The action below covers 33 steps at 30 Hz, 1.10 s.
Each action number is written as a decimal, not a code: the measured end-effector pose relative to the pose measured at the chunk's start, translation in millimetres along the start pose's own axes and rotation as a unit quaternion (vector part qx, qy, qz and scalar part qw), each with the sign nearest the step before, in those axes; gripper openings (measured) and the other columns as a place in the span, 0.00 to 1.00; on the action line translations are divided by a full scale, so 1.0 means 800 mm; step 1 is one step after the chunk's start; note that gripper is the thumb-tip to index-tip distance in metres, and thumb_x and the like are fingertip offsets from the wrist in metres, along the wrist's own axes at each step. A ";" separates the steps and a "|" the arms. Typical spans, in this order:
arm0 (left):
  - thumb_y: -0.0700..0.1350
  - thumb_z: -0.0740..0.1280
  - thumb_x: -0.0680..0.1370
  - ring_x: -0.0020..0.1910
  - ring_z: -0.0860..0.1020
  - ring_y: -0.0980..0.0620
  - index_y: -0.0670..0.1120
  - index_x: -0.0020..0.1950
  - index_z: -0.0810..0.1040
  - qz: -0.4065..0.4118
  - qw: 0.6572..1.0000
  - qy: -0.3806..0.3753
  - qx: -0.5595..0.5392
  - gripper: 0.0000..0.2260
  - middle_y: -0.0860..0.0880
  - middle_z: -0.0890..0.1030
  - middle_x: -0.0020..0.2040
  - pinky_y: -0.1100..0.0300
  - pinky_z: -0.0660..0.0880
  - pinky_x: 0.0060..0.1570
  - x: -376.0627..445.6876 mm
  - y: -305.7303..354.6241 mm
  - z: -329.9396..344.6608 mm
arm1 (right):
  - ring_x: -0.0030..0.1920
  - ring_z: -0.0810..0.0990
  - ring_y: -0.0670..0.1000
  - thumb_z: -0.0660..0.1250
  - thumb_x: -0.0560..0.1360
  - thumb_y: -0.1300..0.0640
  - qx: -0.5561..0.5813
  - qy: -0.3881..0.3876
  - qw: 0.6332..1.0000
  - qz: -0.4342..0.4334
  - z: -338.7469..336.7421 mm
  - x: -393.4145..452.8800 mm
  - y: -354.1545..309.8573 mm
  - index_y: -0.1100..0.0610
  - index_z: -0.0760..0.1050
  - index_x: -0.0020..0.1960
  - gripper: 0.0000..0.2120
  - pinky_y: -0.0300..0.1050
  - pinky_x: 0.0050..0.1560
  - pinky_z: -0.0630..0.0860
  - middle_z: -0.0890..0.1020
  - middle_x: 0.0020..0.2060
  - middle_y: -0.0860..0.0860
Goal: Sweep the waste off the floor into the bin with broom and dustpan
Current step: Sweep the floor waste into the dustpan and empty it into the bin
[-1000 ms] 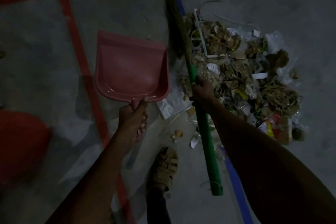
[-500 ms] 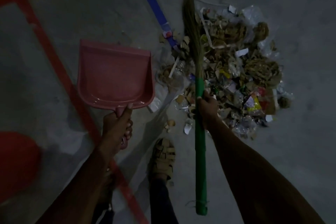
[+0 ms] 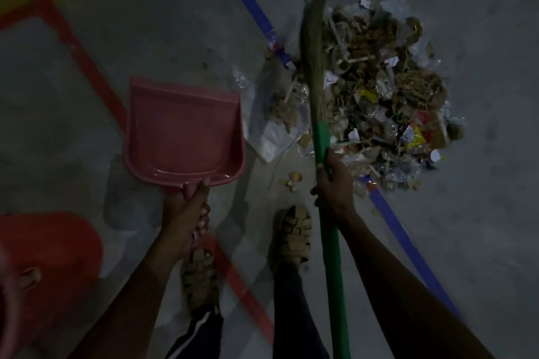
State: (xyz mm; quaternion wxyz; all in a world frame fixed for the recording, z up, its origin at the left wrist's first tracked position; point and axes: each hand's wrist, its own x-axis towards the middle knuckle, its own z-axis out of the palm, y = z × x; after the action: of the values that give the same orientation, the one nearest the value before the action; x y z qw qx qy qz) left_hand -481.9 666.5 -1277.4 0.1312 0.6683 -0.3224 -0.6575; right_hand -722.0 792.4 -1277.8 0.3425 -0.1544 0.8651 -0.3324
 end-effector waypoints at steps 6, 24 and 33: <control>0.54 0.73 0.78 0.19 0.64 0.53 0.47 0.38 0.69 -0.006 1.000 0.003 0.012 0.18 0.48 0.68 0.26 0.66 0.62 0.22 -0.003 -0.005 -0.051 | 0.35 0.84 0.58 0.57 0.83 0.58 -0.002 -0.110 0.993 0.029 0.100 -0.001 -0.051 0.56 0.61 0.78 0.24 0.53 0.29 0.81 0.80 0.44 0.58; 0.60 0.73 0.74 0.20 0.65 0.52 0.45 0.35 0.70 -0.020 0.998 0.003 0.065 0.22 0.47 0.69 0.26 0.64 0.64 0.26 -0.039 -0.050 -0.075 | 0.42 0.74 0.60 0.60 0.78 0.62 -0.257 0.018 0.965 -0.054 0.039 -0.033 0.051 0.57 0.62 0.72 0.23 0.50 0.38 0.74 0.71 0.59 0.62; 0.55 0.72 0.78 0.20 0.64 0.54 0.44 0.39 0.71 -0.005 0.996 -0.027 0.085 0.18 0.47 0.68 0.27 0.65 0.63 0.22 -0.065 -0.079 -0.002 | 0.50 0.76 0.58 0.59 0.81 0.57 -0.314 -0.183 0.931 -0.043 -0.008 -0.086 0.172 0.53 0.60 0.77 0.25 0.50 0.46 0.76 0.73 0.60 0.59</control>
State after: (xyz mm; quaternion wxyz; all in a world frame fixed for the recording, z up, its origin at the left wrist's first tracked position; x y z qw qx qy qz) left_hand -460.2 745.7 -1273.9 0.0623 0.6607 -0.3773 -0.6459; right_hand -682.6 930.0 -1334.4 0.4145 -0.3490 0.8401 -0.0241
